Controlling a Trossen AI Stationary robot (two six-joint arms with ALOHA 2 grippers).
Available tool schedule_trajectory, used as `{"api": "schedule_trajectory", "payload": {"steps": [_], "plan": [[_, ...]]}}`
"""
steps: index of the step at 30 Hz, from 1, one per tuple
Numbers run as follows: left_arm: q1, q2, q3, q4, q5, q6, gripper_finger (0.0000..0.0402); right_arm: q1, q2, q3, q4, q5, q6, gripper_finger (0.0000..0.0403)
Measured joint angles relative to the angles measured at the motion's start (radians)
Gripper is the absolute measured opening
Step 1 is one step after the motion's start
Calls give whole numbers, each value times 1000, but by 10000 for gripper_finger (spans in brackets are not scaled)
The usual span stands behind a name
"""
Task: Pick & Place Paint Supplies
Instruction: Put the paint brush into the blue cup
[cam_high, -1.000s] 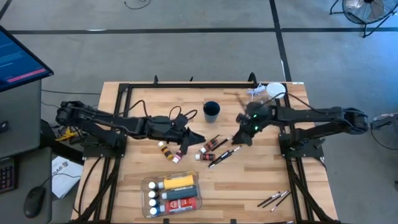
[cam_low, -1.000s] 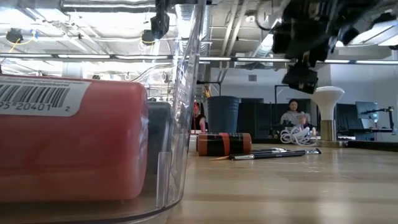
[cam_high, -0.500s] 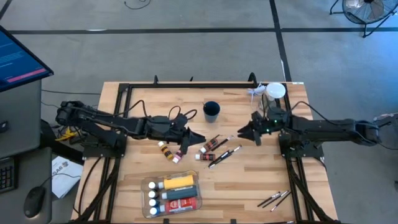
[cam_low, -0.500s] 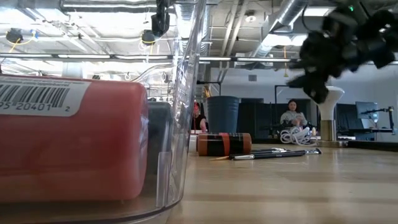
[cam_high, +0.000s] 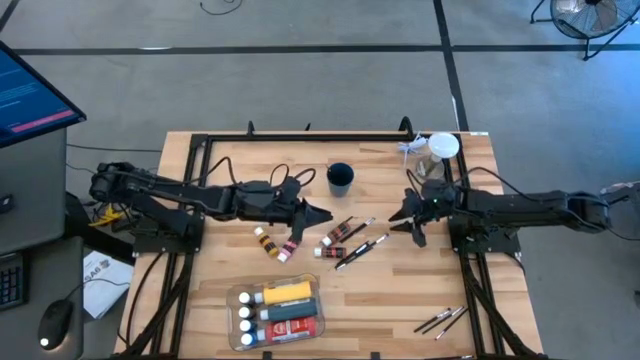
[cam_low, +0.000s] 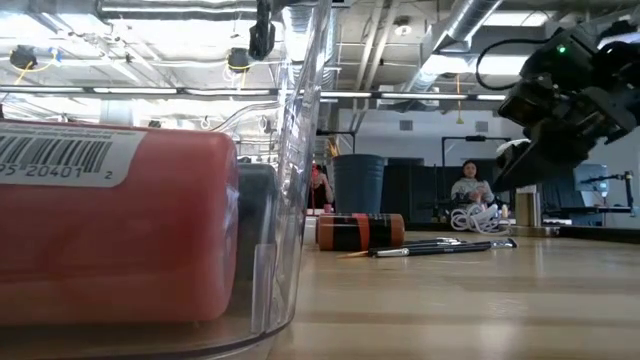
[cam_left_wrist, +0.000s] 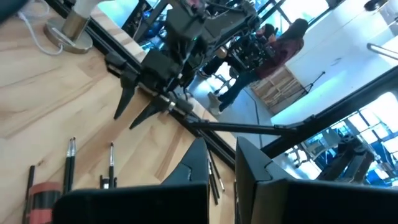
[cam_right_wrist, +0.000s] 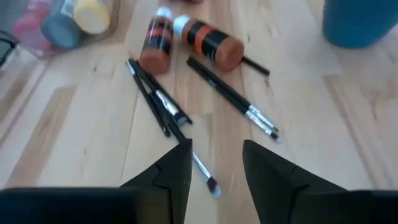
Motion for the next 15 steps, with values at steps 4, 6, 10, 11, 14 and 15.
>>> {"api": "schedule_trajectory", "payload": {"steps": [4,6,10,11,14,15], "plan": [[0,0,0,5,0,1,0,12,43,0,-8,0,-33,132],[0,0,0,8,0,1,0,19,77,0,-8,0,-67,133],[-2,0,0,18,0,2,0,38,164,0,-2,0,-93,136],[-4,0,0,21,-2,2,0,43,188,0,13,-1,-93,137],[-7,0,0,25,-4,3,0,59,258,0,60,-1,-107,136],[-10,0,0,26,-4,2,0,65,282,0,68,-1,-116,136]]}}
